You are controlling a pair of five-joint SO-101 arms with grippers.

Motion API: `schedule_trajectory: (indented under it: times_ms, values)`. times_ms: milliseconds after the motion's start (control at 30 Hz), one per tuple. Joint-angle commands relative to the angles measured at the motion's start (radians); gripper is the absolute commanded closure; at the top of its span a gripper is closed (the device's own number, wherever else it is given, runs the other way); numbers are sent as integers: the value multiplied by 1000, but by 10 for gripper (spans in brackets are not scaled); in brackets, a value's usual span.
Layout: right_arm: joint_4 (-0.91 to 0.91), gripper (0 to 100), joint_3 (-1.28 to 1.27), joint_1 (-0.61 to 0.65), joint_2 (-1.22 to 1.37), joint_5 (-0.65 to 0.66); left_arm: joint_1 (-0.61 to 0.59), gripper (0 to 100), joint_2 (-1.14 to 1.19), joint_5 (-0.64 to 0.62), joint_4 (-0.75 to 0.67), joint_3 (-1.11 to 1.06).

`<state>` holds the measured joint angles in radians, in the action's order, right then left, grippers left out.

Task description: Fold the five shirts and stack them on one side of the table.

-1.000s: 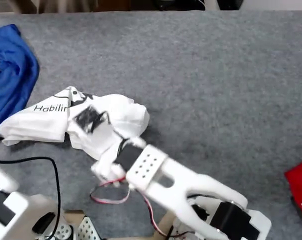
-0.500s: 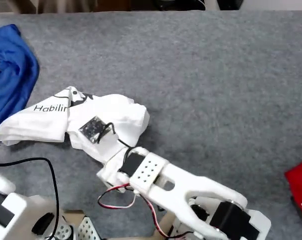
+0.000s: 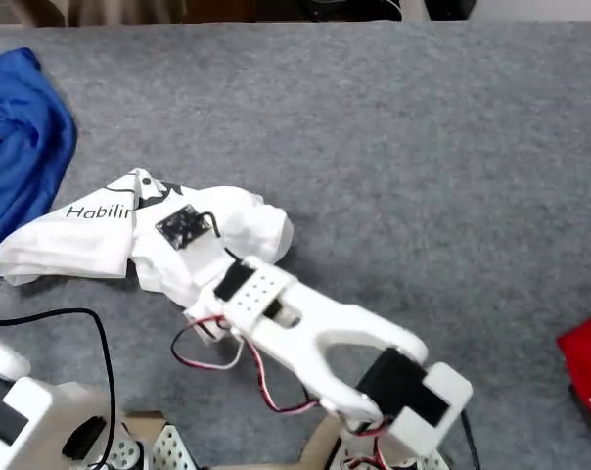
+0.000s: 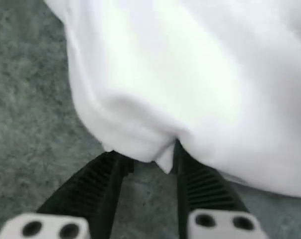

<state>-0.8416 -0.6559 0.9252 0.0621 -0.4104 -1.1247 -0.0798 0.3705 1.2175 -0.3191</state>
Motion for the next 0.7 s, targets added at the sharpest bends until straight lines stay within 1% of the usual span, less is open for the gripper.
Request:
schedule_trajectory:
  times_ms: [0,33,100,333,433,600,667]
  values:
    - [-68,952,45,-61,27,-9,-8,636,-36,9,5,43]
    - [-84,992,54,-67,27,-8,-8,636,-36,9,5,44]
    - [-123,979,67,-79,27,-8,-8,636,-36,9,5,48]
    - [-282,993,163,-137,25,-8,-6,636,-36,9,5,49]
    - [-391,993,269,-177,25,-8,-3,636,-38,9,5,49]
    - [-621,993,515,-226,25,-2,2,636,-41,9,6,49]
    - [-712,993,628,-239,25,35,2,636,-41,9,6,49]
